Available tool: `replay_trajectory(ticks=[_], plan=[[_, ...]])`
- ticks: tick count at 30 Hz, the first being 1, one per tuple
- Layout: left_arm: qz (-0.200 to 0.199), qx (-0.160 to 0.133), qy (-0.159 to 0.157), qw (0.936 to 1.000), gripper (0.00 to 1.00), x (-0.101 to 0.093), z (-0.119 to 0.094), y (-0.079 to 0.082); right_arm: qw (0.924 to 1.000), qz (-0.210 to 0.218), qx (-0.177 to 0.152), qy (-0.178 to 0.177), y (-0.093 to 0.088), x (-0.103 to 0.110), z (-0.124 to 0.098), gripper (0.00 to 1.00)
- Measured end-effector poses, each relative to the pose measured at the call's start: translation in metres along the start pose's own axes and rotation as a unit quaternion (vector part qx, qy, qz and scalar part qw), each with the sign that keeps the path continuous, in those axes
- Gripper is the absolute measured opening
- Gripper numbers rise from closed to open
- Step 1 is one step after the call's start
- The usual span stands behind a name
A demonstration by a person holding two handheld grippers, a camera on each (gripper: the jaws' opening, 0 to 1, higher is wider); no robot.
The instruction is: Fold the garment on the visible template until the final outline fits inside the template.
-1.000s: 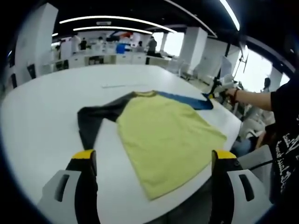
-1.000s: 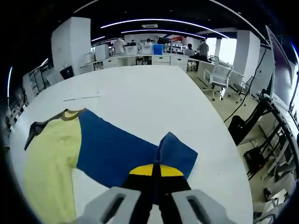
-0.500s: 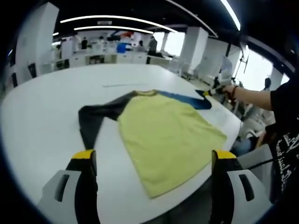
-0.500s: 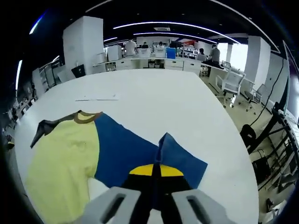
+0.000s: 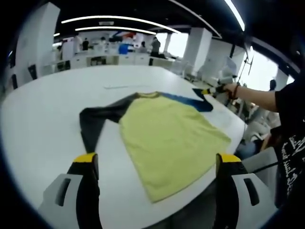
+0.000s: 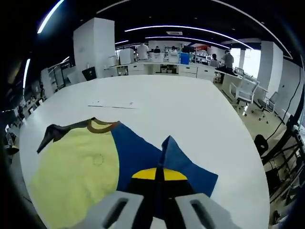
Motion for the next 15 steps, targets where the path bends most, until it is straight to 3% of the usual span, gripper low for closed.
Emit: replay_trajectory(ticks=[15], plan=[[-0.002, 0.000, 0.001, 1.0000, 0.99, -0.001, 0.000, 0.001, 0.9994, -0.014, -0.003, 0.030, 0.013, 0.038, 0.017, 0.00]])
Point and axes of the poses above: the point that each gripper's makers call its tool centre point, and the gripper's own axes: z roughly forward along the fingers, x roughly to its left, y roughly out of its top, the point moved 4 cm from there along -z, roughly backward along the fingers, and after that the axes turned 6 degrees about y, right-handed, at the moved point
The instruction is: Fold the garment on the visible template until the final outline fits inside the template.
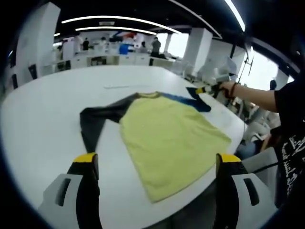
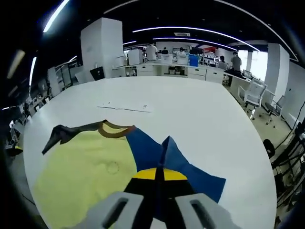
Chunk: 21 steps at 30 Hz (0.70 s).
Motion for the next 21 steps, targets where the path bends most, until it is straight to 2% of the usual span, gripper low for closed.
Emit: replay_trajectory(ticks=[14, 21], plan=[[0.000, 0.002, 0.000, 1.0000, 0.99, 0.003, -0.001, -0.001, 0.9997, -0.010, -0.006, 0.021, 0.014, 0.027, 0.019, 0.00], [0.002, 0.001, -0.002, 1.0000, 0.99, 0.001, 0.000, 0.000, 0.9993, -0.012, -0.010, 0.033, 0.019, 0.045, 0.021, 0.00]])
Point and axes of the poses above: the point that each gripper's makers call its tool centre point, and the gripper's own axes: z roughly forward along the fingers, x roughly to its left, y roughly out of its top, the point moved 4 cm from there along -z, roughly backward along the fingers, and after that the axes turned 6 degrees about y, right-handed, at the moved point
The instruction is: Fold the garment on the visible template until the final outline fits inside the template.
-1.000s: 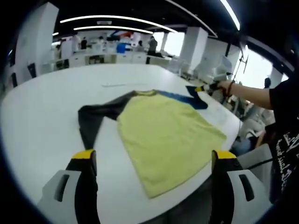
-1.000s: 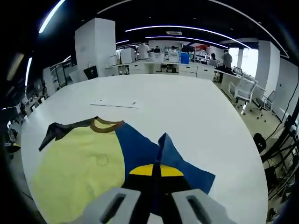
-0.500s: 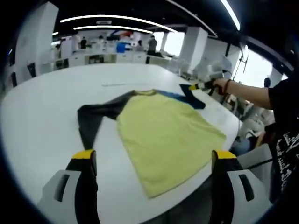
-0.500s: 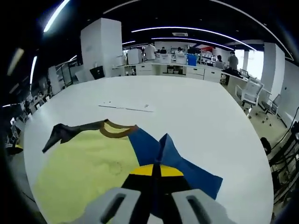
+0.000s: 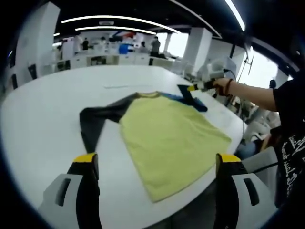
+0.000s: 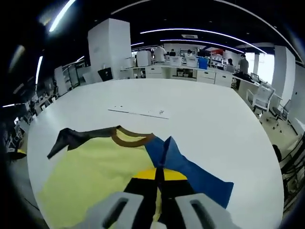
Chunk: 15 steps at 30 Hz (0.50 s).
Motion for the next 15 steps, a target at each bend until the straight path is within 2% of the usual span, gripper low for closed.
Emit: replay_trajectory(ticks=[15], plan=[[0.002, 0.004, -0.002, 1.0000, 0.99, 0.000, 0.001, -0.001, 0.9997, 0.000, -0.003, 0.024, 0.011, 0.026, 0.017, 0.00]])
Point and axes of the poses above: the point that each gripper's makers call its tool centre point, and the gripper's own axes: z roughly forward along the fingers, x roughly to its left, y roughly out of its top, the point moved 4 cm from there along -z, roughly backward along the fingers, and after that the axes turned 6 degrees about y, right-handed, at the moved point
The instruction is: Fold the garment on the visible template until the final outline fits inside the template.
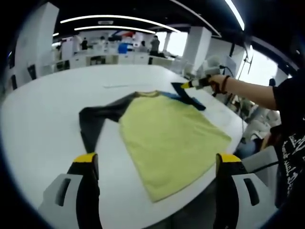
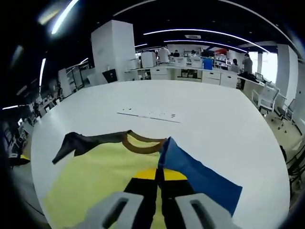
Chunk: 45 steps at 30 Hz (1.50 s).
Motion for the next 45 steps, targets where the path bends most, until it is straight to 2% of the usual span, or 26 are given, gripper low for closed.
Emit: replay_trajectory(ticks=[5, 26, 32, 34, 36, 38, 40, 45], plan=[[0.001, 0.001, -0.001, 1.0000, 0.99, 0.000, 0.000, 0.000, 1.0000, -0.003, -0.002, 0.009, 0.001, 0.016, -0.001, 0.00], [0.000, 0.002, -0.003, 1.0000, 0.99, -0.002, -0.001, -0.002, 0.9987, -0.021, 0.007, 0.045, 0.002, 0.052, 0.015, 0.00], [-0.002, 0.002, -0.002, 1.0000, 0.99, -0.001, -0.002, -0.004, 0.9977, -0.032, 0.010, 0.059, 0.002, 0.074, 0.014, 0.00], [-0.002, 0.001, -0.001, 1.0000, 0.99, -0.001, -0.002, -0.004, 0.9974, -0.033, 0.010, 0.063, 0.006, 0.072, 0.024, 0.00], [-0.002, 0.002, -0.001, 1.0000, 0.99, 0.000, -0.002, -0.004, 0.9970, -0.035, 0.010, 0.068, 0.004, 0.084, 0.019, 0.00], [-0.001, 0.001, -0.002, 1.0000, 0.99, -0.001, -0.002, -0.004, 0.9966, -0.036, 0.011, 0.073, 0.006, 0.083, 0.029, 0.00], [-0.002, 0.001, -0.002, 1.0000, 0.99, -0.001, -0.002, -0.004, 0.9963, -0.037, 0.010, 0.078, 0.005, 0.093, 0.025, 0.00], [-0.002, 0.002, -0.002, 1.0000, 0.99, 0.000, -0.001, -0.004, 0.9953, -0.040, 0.010, 0.087, 0.008, 0.101, 0.033, 0.00]])
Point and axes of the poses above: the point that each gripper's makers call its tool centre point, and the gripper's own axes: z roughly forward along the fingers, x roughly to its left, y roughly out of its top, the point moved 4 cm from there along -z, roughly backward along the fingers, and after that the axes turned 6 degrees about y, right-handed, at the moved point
